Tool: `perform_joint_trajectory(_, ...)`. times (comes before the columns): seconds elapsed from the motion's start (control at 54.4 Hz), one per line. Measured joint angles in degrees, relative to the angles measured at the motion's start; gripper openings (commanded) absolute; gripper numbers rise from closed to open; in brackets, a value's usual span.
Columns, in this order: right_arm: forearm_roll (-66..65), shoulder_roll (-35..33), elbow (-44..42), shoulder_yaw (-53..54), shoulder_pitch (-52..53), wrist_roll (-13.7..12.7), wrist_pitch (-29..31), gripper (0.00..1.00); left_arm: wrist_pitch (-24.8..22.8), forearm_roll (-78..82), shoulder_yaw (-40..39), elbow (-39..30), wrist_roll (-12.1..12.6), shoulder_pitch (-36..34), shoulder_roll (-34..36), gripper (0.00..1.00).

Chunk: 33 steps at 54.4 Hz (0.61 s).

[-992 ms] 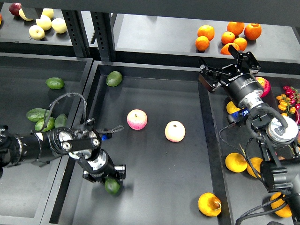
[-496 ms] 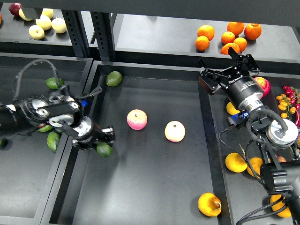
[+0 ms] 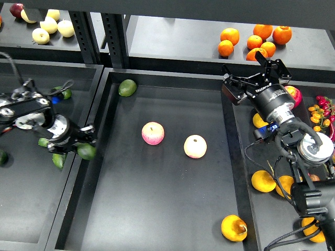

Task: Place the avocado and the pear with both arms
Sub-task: 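Carry the avocado into the avocado bin and lower it among them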

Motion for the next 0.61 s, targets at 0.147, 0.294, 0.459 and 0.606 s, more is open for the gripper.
perform_joint_trajectory(0.147,0.14,0.00,0.11,-0.14,-0.25,-0.06,0.07,1.00,0.00,0.00,-0.01,0.00,0.00,0.26,2.63,0.10)
perform_joint_trajectory(0.294,0.19,0.00,0.22,-0.27,-0.31,-0.10,0.08,1.00,0.00,0.00,0.00,0.07,0.00,0.36,4.69,0.10)
perform_joint_trajectory(0.459,0.24,0.00,0.22,-0.37,-0.31,-0.10,0.09,1.00,0.00,0.07,-0.01,0.32,0.00,0.86,7.20,0.11)
perform_joint_trajectory(0.606,0.25,0.00,0.22,-0.39,-0.32,-0.10,0.09,1.00,0.00,0.15,0.00,0.55,0.00,1.79,8.74,0.11)
